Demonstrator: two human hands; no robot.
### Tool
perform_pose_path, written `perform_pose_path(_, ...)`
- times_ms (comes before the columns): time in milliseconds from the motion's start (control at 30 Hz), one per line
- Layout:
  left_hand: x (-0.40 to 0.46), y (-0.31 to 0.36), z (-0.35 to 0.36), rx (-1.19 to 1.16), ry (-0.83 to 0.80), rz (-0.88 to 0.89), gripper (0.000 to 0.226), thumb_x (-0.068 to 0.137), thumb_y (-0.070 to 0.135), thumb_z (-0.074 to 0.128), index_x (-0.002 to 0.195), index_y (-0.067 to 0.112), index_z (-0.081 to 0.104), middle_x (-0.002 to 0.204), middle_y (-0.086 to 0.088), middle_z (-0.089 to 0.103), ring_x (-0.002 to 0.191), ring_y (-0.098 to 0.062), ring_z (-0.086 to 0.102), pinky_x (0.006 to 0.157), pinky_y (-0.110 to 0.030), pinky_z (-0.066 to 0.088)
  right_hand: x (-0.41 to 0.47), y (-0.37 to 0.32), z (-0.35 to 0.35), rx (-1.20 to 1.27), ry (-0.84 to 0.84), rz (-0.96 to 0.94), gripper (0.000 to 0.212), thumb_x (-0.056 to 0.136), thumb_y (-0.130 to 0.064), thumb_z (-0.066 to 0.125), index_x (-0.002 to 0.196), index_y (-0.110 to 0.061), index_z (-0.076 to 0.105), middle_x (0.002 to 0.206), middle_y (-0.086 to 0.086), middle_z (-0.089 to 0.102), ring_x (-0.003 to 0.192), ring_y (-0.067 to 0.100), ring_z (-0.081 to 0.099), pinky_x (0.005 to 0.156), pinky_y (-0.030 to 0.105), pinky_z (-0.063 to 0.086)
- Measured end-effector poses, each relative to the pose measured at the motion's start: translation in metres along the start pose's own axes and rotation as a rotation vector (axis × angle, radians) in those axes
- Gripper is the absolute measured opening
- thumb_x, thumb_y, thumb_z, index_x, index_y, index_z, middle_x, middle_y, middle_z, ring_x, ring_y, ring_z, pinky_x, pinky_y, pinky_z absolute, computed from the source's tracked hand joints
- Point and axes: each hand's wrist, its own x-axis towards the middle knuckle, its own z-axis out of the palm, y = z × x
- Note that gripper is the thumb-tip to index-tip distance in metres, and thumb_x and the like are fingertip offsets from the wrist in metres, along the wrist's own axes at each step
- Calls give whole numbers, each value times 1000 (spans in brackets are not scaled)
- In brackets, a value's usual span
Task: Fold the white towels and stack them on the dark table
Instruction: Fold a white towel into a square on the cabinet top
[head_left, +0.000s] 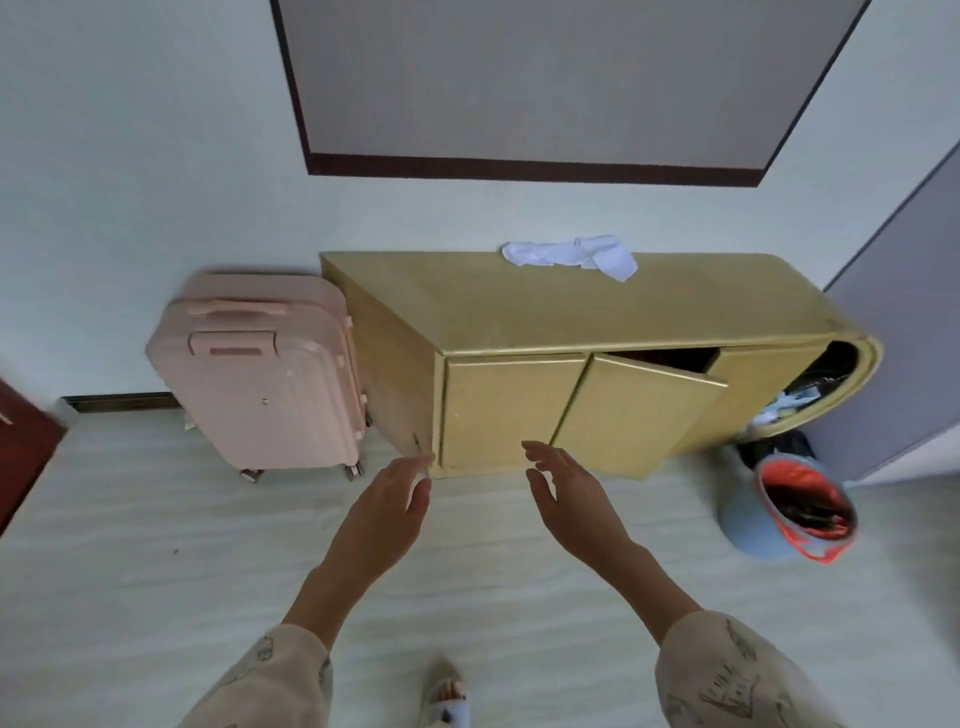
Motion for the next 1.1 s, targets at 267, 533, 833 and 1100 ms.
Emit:
perform_pose_path(267, 188, 23, 20, 25, -136, 85, 35, 98, 19, 38, 131, 15, 47, 133, -2, 50, 124, -15, 45, 103, -26, 33, 153, 71, -29, 80, 46, 102, 35, 96, -14, 46, 131, -12, 50, 124, 3, 59, 109, 19, 59, 91, 29, 47)
perform_pose_path(533, 370, 21, 76, 47, -149, -6, 33, 95, 11, 42, 127, 9, 50, 127, -7, 53, 118, -21, 50, 99, -27, 35, 328, 180, -37, 110, -53, 158, 34, 95, -14, 47, 129, -12, 50, 123, 5, 59, 109, 22, 58, 91, 34, 46)
perform_pose_path(833, 590, 17, 136, 92, -274, -265, 40, 93, 19, 36, 130, 7, 46, 133, -12, 47, 121, -25, 46, 103, -32, 35, 548, 300, -45, -23, -312, 228, 42, 97, -20, 42, 139, -14, 39, 136, 8, 49, 125, 25, 45, 100, 33, 38)
perform_pose_path(1100, 708, -4, 194, 343, -441, -183, 51, 94, 11, 35, 143, 13, 23, 153, -4, 14, 141, -20, 15, 110, -36, 26, 620, 376, 8, -288, -560, 275, 76, 94, -45, 43, 149, -25, -6, 157, 8, -13, 145, 28, -9, 117, 43, 5)
